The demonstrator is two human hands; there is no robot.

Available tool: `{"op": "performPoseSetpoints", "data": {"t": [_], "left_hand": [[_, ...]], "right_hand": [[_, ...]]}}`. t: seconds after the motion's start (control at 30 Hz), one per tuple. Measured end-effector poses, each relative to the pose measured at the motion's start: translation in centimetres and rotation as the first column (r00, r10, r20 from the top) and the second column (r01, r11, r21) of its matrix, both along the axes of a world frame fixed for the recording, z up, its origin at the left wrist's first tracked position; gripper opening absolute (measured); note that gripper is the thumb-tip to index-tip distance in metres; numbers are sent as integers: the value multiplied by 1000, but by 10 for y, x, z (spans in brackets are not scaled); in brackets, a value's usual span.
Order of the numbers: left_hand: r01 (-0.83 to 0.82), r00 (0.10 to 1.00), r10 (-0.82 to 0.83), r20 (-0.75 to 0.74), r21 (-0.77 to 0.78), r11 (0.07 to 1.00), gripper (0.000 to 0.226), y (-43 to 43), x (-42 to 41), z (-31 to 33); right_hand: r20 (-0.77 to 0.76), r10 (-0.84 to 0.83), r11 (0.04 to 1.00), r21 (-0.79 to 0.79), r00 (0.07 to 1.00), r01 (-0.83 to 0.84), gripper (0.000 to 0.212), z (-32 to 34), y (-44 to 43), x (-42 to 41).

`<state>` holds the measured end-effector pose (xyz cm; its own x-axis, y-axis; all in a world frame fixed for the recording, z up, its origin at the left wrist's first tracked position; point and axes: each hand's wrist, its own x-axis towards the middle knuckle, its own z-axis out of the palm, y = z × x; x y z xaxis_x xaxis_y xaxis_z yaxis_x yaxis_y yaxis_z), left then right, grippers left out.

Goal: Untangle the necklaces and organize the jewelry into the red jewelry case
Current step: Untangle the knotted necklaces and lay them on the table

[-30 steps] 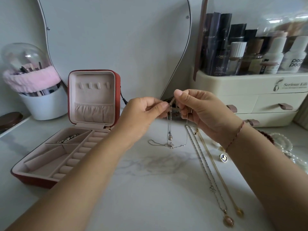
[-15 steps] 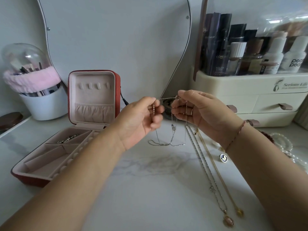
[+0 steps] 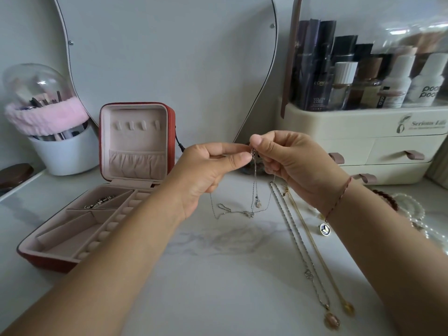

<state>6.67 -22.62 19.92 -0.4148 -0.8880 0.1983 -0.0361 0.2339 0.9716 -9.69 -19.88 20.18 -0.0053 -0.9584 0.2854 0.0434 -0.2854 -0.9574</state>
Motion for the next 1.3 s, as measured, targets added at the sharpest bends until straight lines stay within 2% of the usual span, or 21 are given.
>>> {"op": "performPoseSetpoints", "data": {"t": [0.13,0.27,0.33,0.43,0.57,0.77,0.83,0.97,1.13,1.3], "left_hand": [[-16,999,16,35,4,1000,28,2,-4,-3],[-20,998,22,-53,34,999,4,-1,-4,-3],[-36,994,42,-101,58,998,18,-4,-1,-2],[-62,988,70,-135,67,996,26,-6,1,0],[-96,985,102,-139,51,994,22,-7,1,0],[-141,984,140,-111,-7,990,14,-9,3,0],[-152,984,150,-94,-21,988,15,-9,3,-2],[-187,981,185,-56,-34,982,16,-11,3,-3],[-142,985,145,-98,33,989,17,-11,5,-2],[-39,989,44,-144,38,999,19,-9,6,1]], "right_hand": [[-6,5,1000,-15,1000,-5,24,-1,1,1],[36,9,1000,5,999,-9,31,-2,0,0],[87,16,1000,6,996,-17,29,-1,-1,-3],[110,16,1000,3,994,-16,23,1,-2,-10],[-2,-19,1000,2,1000,19,23,3,0,-16],[-133,-156,986,-85,979,146,4,1,-1,-14],[-93,-150,984,-110,984,139,8,2,-1,-12],[87,-34,987,-151,996,47,14,4,-1,-6],[262,61,995,-98,963,-36,21,8,1,-4],[214,14,1000,18,977,-18,19,5,-3,-7]]}}
